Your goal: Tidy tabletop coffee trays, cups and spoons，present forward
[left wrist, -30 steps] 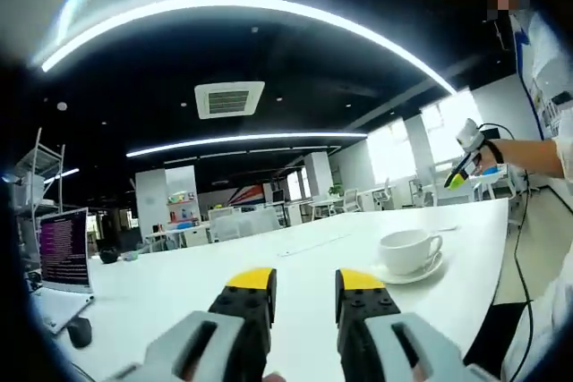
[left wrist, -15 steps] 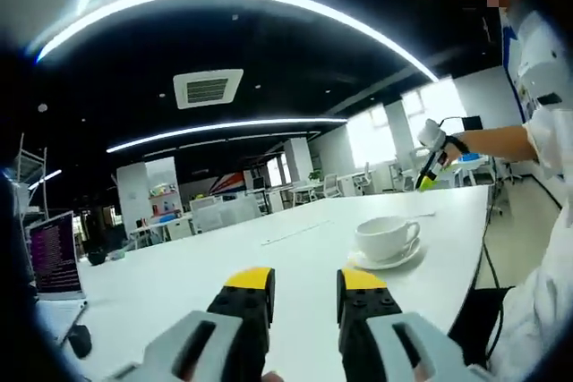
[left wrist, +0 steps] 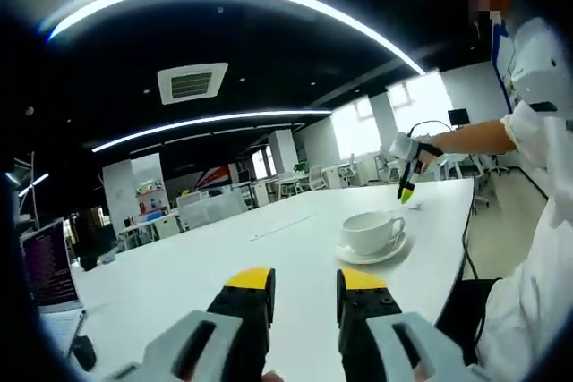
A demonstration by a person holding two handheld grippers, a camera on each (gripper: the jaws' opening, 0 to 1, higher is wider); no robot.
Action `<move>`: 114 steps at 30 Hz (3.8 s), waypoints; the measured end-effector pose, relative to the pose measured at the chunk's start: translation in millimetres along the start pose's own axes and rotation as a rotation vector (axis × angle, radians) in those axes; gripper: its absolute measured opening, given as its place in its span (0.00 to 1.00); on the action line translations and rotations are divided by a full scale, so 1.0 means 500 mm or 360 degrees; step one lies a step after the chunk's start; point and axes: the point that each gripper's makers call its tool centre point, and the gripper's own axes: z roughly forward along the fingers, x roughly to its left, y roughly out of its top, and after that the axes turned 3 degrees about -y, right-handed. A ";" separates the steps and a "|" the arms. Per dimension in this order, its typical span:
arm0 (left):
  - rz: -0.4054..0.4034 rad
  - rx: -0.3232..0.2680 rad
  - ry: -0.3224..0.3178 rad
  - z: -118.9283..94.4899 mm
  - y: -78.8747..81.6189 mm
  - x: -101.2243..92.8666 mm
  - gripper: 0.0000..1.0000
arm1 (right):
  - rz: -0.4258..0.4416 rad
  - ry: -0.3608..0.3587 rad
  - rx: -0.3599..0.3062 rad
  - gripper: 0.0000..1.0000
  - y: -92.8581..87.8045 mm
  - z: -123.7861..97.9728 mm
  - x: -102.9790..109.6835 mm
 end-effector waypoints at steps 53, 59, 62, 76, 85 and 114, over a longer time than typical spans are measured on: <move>0.0006 0.0044 0.0042 -0.001 -0.019 -0.002 0.29 | 0.0209 0.0001 0.0193 0.05 -0.019 0.045 0.005; 0.0001 0.0044 0.0043 0.003 -0.018 -0.001 0.29 | 0.0203 0.0000 0.0157 0.05 -0.006 0.034 0.003; 0.0002 0.0042 0.0039 0.005 -0.018 -0.002 0.29 | 0.0183 -0.0016 0.0139 0.05 0.001 0.028 0.002; 0.0002 0.0042 0.0035 0.007 -0.017 -0.007 0.29 | 0.0216 -0.0058 -0.0024 0.05 0.036 -0.003 -0.015; -0.0022 0.0036 0.0016 0.008 -0.016 -0.014 0.29 | 0.0190 -0.0079 -0.0149 0.04 0.069 -0.036 -0.014; -0.0005 0.0033 0.0017 -0.007 -0.010 -0.019 0.29 | 0.0163 -0.0088 -0.0687 0.03 0.234 -0.180 0.042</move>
